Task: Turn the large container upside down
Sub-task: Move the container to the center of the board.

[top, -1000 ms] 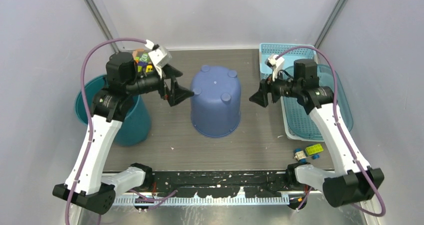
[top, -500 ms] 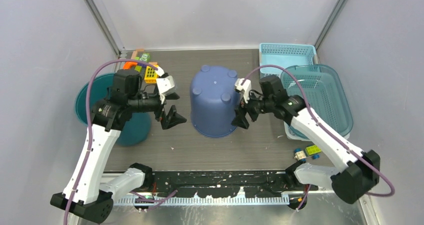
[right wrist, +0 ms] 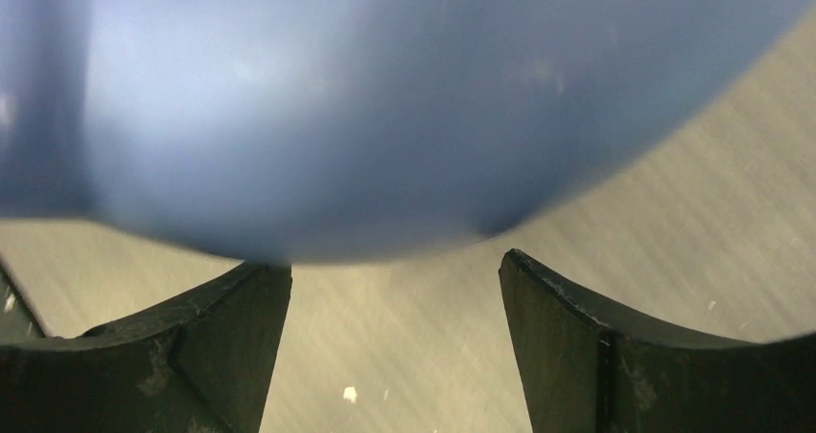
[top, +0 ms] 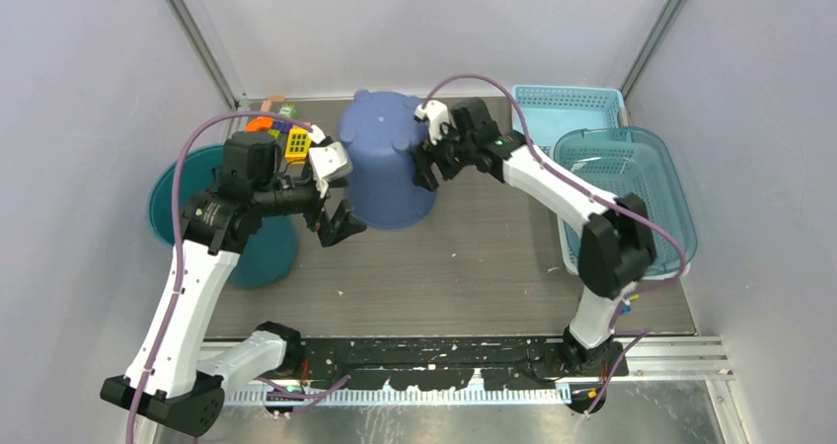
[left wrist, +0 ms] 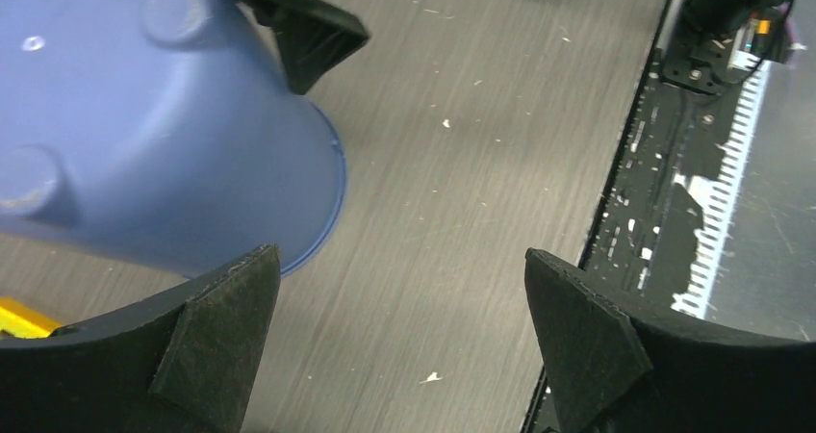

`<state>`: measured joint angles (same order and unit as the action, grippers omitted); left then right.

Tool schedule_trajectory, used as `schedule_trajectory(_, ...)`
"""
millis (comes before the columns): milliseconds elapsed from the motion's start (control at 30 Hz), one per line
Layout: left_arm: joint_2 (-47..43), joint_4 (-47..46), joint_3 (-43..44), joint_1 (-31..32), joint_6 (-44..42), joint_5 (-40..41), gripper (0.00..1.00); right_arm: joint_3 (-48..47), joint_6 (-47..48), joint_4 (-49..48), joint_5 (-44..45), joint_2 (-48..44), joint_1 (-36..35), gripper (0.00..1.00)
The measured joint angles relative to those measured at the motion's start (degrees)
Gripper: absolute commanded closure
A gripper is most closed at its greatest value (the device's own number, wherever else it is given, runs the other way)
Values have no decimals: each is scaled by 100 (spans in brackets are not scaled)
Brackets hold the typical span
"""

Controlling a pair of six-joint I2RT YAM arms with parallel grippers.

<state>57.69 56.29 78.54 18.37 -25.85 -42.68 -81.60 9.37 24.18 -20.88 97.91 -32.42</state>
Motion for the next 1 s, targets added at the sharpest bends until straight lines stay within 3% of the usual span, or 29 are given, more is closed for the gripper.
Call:
schedule_trajectory(167,140,-254,66,0,136,525,0,-1467,-201,81,520,1082,-55,17)
schedule_trajectory(367,341,-831,85,17,411,1517,0,-1698,9,992,411,621,13,14)
schedule_trajectory(500,647,-1259,105,238,459,2223,0,-1169,409,1700,205,-579,190,11)
schedule_trajectory(733,1582,-1836,188,1235,17,4304,0,133,1054,2302,-24,-3163,728,8)
schedule_trajectory(1000,2479,-2387,376,1351,-461,5936,0,1263,1193,2420,-542,-3893,1220,8)
